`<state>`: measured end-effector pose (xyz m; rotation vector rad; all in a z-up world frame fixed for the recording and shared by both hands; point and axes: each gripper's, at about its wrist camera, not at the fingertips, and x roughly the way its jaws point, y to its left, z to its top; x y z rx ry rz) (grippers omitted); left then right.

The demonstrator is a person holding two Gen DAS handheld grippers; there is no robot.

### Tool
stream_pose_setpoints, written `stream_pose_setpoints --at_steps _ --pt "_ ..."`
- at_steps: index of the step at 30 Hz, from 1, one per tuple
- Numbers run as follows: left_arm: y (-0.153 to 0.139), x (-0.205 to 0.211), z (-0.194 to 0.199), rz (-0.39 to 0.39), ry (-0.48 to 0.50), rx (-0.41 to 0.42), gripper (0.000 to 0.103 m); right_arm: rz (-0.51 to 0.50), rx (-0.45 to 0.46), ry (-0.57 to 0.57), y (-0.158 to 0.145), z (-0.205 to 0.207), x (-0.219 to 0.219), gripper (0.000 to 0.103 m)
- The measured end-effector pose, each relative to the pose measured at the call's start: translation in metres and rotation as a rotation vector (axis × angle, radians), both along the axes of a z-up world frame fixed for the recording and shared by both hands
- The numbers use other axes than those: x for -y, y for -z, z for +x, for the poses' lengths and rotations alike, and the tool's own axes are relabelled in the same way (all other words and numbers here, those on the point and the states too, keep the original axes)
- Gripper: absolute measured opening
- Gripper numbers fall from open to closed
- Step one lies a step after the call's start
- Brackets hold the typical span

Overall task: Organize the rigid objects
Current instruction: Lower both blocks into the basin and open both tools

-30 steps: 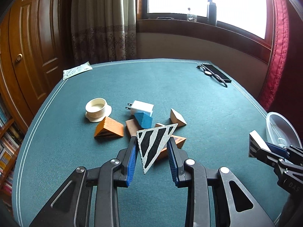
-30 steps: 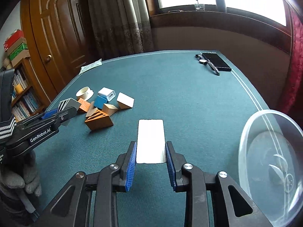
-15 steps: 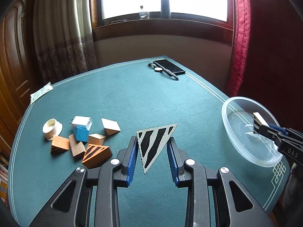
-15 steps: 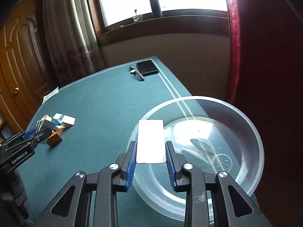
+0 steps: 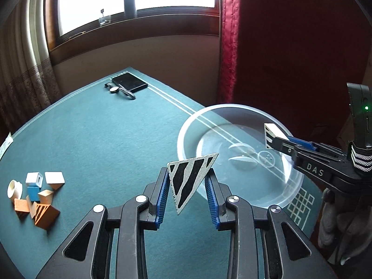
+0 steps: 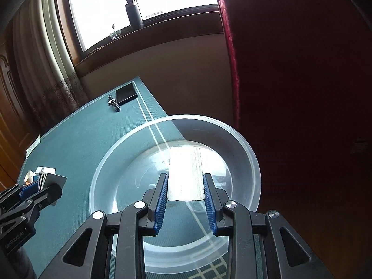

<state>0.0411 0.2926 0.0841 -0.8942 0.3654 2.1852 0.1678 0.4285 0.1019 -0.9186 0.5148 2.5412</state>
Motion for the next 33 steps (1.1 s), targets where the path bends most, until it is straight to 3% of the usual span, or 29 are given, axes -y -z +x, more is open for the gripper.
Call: stream_pose_setpoints --at_steps 4,8,16,20,33 --pt "0.002 -0.022 0.006 0.005 0.065 0.022 0.032 -0.003 -0.003 0.011 0.0 0.002 -0.002 0.032" --pt "0.006 -0.034 0.007 0.026 0.103 0.076 0.033 -0.005 -0.011 0.031 0.0 0.003 -0.005 0.041" --pt "0.02 -0.031 -0.003 0.022 0.07 0.129 0.034 -0.003 -0.024 0.034 -0.002 0.005 -0.004 0.041" --pt "0.016 -0.026 -0.003 0.048 0.056 0.127 0.058 0.002 -0.029 0.025 -0.002 0.005 0.0 0.041" --pt "0.016 -0.017 -0.005 0.035 0.016 0.096 0.067 0.002 -0.031 -0.004 0.001 0.001 0.006 0.041"
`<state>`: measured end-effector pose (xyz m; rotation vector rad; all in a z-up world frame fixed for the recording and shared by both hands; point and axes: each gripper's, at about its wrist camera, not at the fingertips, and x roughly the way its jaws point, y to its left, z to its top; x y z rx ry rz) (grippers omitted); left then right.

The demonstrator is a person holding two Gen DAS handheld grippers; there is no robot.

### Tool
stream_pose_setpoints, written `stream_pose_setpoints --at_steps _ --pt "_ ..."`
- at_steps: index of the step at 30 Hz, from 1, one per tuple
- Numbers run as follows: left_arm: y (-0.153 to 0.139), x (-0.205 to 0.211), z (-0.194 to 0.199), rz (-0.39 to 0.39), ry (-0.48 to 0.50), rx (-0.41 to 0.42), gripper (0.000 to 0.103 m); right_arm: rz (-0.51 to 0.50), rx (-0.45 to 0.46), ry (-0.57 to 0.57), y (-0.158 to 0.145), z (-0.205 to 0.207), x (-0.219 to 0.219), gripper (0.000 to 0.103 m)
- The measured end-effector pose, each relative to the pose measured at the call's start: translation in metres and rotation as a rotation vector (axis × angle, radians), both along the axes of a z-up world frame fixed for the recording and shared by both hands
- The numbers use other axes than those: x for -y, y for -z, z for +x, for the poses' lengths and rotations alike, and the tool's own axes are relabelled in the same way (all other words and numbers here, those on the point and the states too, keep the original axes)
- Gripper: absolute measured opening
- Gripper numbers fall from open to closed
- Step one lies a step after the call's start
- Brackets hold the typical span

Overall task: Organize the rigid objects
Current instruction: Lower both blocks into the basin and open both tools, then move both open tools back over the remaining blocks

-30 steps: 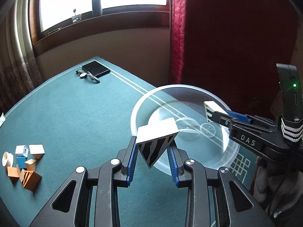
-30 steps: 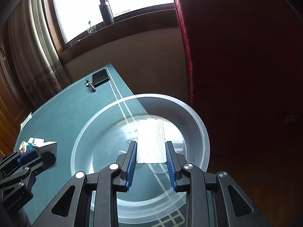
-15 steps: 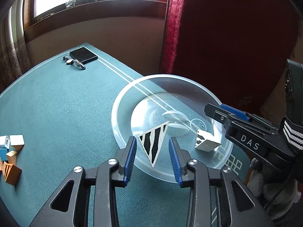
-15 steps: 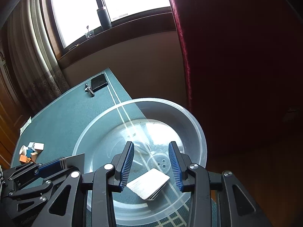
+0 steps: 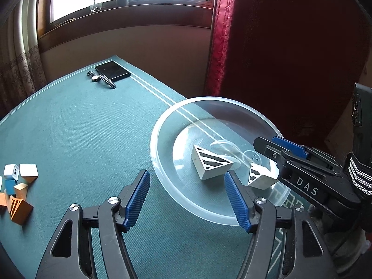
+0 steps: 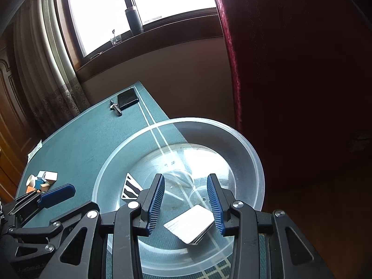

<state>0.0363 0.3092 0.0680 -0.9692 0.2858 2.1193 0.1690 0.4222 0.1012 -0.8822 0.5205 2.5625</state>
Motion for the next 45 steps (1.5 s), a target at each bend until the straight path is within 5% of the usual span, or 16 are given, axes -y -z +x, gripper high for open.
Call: stream_pose_setpoints --at_steps 6,10,18,34,45 --pt "0.0 0.012 -0.005 -0.005 -0.043 -0.016 0.073 0.017 -0.018 -0.036 0.0 -0.003 0.01 0.041" --pt "-0.001 0.022 -0.013 -0.004 -0.082 -0.025 0.075 0.026 -0.05 -0.055 -0.002 -0.001 0.016 0.053" --pt "-0.001 0.048 -0.03 0.0 -0.167 -0.033 0.075 0.081 -0.089 -0.122 -0.008 -0.003 0.039 0.054" --pt "0.005 0.129 -0.061 -0.015 -0.394 -0.051 0.075 0.143 -0.047 -0.315 -0.014 -0.025 0.093 0.054" --pt "0.014 0.188 -0.086 -0.014 -0.584 -0.048 0.08 0.108 -0.026 -0.422 -0.015 -0.044 0.124 0.063"
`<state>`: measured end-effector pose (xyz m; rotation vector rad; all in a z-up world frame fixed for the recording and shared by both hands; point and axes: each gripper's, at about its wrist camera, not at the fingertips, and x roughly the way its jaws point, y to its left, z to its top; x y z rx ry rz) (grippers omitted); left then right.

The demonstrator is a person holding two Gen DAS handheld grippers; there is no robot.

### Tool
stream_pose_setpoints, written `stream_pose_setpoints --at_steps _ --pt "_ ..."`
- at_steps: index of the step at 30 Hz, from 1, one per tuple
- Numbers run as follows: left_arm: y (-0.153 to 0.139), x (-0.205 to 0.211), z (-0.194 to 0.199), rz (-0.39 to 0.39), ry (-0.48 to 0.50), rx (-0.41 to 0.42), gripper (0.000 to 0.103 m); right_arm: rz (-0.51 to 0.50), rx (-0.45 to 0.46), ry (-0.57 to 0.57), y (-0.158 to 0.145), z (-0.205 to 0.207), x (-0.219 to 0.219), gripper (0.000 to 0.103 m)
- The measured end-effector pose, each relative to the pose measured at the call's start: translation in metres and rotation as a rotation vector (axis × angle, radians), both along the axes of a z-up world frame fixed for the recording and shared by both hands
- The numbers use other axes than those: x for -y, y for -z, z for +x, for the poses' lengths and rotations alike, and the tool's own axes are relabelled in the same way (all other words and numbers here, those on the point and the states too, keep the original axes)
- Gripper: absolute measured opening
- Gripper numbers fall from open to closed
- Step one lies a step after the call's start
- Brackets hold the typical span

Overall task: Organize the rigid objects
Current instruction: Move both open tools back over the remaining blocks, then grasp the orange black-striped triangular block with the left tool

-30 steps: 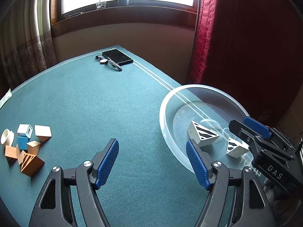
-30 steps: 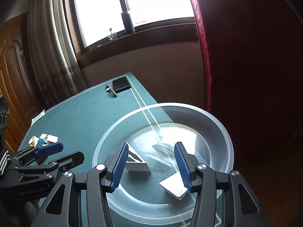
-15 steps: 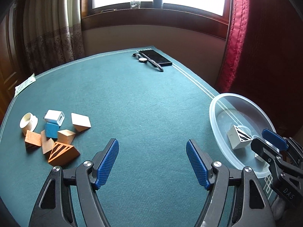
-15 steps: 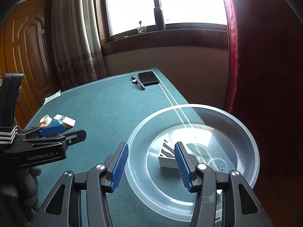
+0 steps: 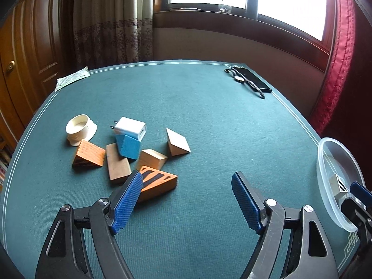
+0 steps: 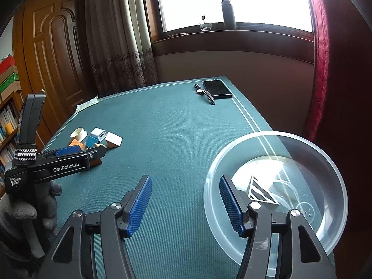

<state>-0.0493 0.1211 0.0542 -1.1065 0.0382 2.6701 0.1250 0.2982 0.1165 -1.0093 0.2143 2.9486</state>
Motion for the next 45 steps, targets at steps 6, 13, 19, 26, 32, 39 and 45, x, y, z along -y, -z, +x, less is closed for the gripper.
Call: stream_pose_setpoints --at_steps 6,13,19,26,32,39,45 --pt "0.011 0.018 -0.012 -0.003 -0.069 0.015 0.08 0.008 0.014 -0.059 0.003 -0.007 0.021 0.064" --pt "0.027 0.022 -0.03 -0.015 -0.11 0.05 0.08 -0.011 0.039 -0.102 0.011 -0.017 0.038 0.064" --pt "0.034 0.019 -0.036 -0.047 -0.117 0.037 0.08 -0.029 0.045 -0.125 0.016 -0.024 0.048 0.064" --pt "0.035 0.017 -0.032 -0.091 -0.107 0.004 0.052 -0.034 0.059 -0.126 0.022 -0.027 0.052 0.064" --pt "0.035 0.022 -0.021 -0.067 -0.065 0.013 0.048 -0.037 0.068 -0.127 0.025 -0.028 0.051 0.064" --pt "0.033 0.039 -0.001 -0.04 -0.048 0.025 0.048 -0.037 0.089 -0.132 0.031 -0.031 0.053 0.064" --pt "0.036 0.053 0.006 -0.014 -0.046 0.049 0.051 -0.037 0.102 -0.138 0.035 -0.033 0.055 0.064"
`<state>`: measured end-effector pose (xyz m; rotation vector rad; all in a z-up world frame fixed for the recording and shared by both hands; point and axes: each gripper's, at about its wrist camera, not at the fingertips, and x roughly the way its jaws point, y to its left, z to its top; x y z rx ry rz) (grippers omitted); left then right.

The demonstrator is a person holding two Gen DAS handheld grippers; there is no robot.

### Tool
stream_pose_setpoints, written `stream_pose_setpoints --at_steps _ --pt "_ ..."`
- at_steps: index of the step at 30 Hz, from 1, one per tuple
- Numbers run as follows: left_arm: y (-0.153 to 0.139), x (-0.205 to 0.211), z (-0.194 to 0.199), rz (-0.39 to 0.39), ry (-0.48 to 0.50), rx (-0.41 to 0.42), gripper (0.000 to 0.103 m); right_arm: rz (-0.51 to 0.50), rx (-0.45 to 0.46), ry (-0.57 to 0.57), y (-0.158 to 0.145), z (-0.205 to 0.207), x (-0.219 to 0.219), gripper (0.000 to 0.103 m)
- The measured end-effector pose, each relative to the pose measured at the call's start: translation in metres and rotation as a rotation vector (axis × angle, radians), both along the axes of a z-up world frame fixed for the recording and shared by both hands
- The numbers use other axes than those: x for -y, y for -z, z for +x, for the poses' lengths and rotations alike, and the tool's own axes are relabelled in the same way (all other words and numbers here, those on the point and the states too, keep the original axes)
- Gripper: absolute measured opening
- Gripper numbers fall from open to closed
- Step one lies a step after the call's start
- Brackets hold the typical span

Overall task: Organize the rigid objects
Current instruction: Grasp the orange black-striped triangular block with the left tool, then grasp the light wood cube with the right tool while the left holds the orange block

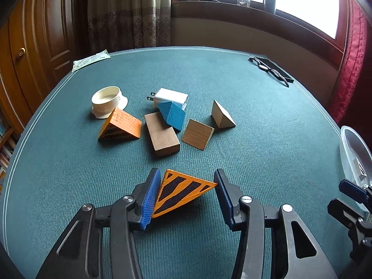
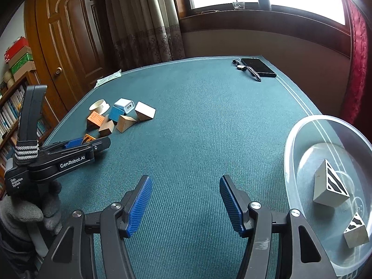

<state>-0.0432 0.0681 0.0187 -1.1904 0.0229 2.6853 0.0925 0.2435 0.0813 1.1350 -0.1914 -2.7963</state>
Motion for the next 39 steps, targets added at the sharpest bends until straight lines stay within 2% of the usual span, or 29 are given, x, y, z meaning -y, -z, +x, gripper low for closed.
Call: stream_pose_setpoints --at_steps 2,6,12,14,25,35,39 --pt "0.004 0.004 -0.002 0.018 -0.009 0.028 0.06 0.001 0.003 -0.001 0.001 0.0 0.001 0.064" --pt "0.007 0.008 -0.001 0.032 -0.017 0.039 0.063 0.002 0.004 -0.001 0.002 -0.002 0.001 0.064" --pt "0.009 0.009 -0.004 0.031 -0.019 0.035 0.062 0.003 0.016 -0.003 0.006 -0.003 0.002 0.064" --pt "0.009 0.009 -0.005 0.017 -0.026 0.029 0.052 0.003 0.02 -0.007 0.007 -0.002 0.004 0.064" --pt "0.001 0.031 0.0 0.008 -0.048 0.001 0.052 -0.015 0.05 -0.068 -0.001 -0.016 0.025 0.064" --pt "0.002 0.062 0.005 0.016 -0.083 -0.003 0.052 -0.027 0.114 -0.14 -0.003 -0.054 0.064 0.064" --pt "-0.001 0.063 0.008 0.018 -0.074 -0.018 0.052 -0.07 0.141 -0.15 0.0 -0.075 0.078 0.063"
